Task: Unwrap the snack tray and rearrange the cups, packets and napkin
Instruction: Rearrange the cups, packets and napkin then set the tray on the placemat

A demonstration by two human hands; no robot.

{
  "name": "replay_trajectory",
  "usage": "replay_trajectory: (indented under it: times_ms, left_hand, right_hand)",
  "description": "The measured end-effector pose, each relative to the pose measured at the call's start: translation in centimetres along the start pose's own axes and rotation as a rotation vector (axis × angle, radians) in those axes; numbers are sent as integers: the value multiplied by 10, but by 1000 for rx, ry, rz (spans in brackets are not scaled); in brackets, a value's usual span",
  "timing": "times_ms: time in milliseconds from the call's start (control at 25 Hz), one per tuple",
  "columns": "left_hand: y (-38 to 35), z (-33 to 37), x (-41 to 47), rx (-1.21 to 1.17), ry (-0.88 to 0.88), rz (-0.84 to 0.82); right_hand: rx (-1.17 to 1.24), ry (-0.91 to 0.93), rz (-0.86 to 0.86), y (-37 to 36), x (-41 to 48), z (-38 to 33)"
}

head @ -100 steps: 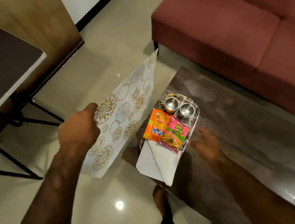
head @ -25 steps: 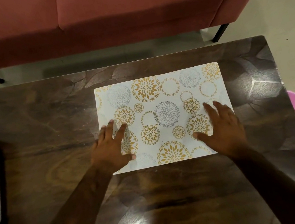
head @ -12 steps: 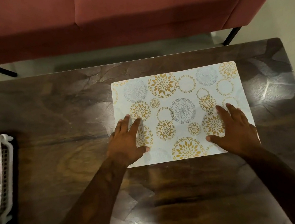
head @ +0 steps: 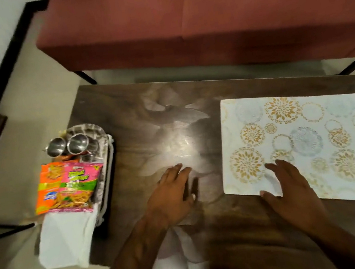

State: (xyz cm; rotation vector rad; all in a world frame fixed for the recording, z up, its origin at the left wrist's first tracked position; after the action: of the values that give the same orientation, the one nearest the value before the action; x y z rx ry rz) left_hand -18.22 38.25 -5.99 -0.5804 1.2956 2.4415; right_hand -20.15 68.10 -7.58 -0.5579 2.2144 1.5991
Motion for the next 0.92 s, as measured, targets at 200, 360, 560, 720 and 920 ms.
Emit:
replay_trajectory:
  times_ms: [200,360,560,720,920]
  left_hand:
    - [91,-105,-78,-180,-9,254]
    - [152,-179,-127,-302,-15,435]
    - [207,-287,-162,-639,159,800]
    - [193,-394,-157,-776,496,793]
    - [152,-416,-120,-911,534,287]
  right_hand:
    - [62,125,-81,-42,-14,-155]
    - [252,125,-236,-70,-27,-271]
    - [482,2,-319,-123,-15,-365]
    - [556,-108,-389,-150,6,-409]
    - [541,-211,-390,-170,30,-431]
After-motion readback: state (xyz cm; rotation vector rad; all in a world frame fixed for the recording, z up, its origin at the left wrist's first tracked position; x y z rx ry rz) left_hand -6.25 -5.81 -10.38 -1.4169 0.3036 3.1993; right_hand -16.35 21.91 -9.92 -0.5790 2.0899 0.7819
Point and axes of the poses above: each hand's wrist, its own x-axis towards the middle knuckle, its own y-axis out of the back of the hand, z = x × y, the point moved 5 cm from there along x, towards the middle knuckle, and after that the axes turned 11 degrees about -x, right-handed, at the moved point
